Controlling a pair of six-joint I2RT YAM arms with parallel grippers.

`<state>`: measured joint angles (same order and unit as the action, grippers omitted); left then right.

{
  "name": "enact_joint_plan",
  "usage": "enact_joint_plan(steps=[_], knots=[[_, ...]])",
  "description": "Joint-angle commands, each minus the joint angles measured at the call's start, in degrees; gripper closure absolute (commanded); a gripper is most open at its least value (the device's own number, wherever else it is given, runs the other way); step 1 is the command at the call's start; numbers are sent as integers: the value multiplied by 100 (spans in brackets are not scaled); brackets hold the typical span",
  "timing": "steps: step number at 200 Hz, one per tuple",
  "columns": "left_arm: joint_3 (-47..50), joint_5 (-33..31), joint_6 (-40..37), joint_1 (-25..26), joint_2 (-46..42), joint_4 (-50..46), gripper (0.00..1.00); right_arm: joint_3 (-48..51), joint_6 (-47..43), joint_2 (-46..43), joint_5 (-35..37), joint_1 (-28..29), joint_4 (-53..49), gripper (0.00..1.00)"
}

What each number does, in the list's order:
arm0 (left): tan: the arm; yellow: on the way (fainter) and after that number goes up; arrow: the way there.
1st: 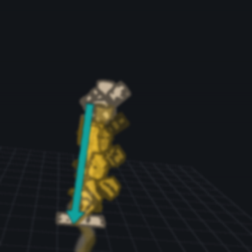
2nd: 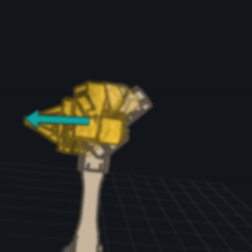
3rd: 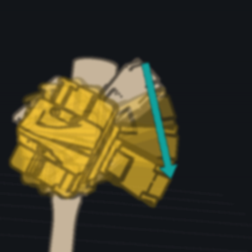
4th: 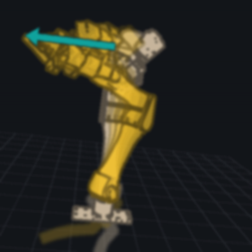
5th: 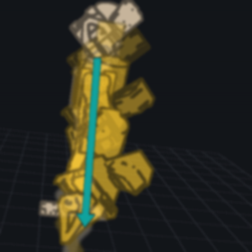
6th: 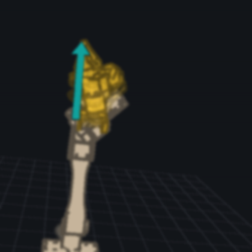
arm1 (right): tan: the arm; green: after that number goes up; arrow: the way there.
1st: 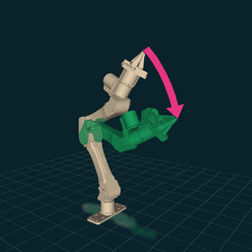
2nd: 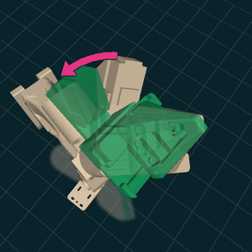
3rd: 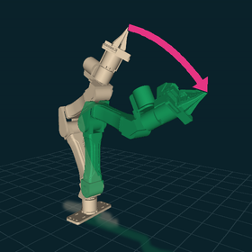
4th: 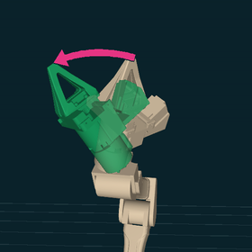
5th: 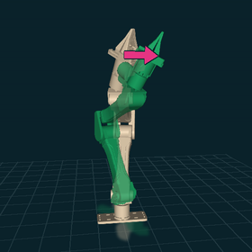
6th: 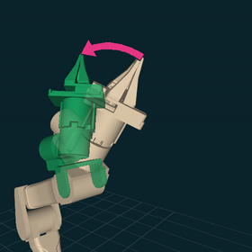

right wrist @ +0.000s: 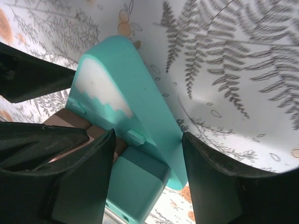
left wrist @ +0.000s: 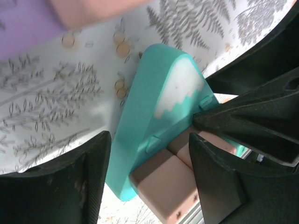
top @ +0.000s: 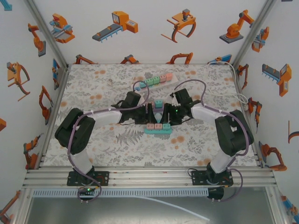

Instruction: Pull the plug off the socket

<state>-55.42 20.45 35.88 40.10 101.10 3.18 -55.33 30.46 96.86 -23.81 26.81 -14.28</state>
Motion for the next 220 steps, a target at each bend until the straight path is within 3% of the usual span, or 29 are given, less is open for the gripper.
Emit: enact_joint_plan(steps=[1, 75, 112, 144, 163, 187, 220], knots=[[418, 96, 263, 39, -418, -88, 37, 223, 135, -144, 6, 241, -54, 47], [934, -407, 102, 77, -1277, -650, 35, 614, 358, -1136, 645, 505, -223, 43], [814, -495, 43, 85, -1590, -852, 35, 312, -415, -2117, 1132, 510, -680, 35], [727, -634, -269, 80, -2118, -1090, 30, 480, -1778, -3221, 2021, 634, -377, 34], [655, -767, -669, 87, -2417, -1309, 27, 921, -3167, -3897, 2181, 831, 199, 32], [632, -847, -1064, 88, -2680, -1314, 25, 1425, -4955, -4490, 1350, 918, 549, 26], [613, -718, -1183, 94, -2699, -1185, 24, 1949, -6940, -4806, -242, 1011, 545, 26]])
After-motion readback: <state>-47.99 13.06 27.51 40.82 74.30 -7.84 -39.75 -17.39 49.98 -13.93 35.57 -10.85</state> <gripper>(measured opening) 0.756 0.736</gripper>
